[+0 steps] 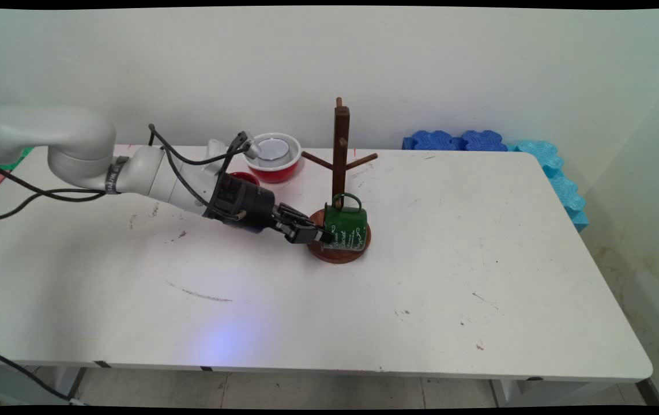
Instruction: Place the picked object on the table
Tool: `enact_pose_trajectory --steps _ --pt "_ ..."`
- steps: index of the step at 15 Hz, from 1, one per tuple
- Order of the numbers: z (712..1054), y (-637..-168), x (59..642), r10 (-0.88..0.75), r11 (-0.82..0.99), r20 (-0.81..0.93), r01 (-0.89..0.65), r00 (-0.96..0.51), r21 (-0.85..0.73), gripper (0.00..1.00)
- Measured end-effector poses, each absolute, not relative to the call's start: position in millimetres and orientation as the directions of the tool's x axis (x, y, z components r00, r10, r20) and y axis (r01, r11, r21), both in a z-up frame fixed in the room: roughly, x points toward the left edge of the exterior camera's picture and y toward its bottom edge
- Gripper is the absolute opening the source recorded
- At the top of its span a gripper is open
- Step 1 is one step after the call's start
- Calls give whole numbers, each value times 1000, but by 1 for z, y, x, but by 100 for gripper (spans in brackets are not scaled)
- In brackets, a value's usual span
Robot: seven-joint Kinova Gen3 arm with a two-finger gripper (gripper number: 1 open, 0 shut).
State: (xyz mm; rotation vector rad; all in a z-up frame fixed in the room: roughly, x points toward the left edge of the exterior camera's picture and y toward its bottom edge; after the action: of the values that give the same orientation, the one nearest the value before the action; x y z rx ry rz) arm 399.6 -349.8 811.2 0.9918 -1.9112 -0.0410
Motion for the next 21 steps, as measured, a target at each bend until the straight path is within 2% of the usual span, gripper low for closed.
enact_pose_trajectory --steps 21 --pt "846 -326 406 -591 739 752 -571 -292 359 0"
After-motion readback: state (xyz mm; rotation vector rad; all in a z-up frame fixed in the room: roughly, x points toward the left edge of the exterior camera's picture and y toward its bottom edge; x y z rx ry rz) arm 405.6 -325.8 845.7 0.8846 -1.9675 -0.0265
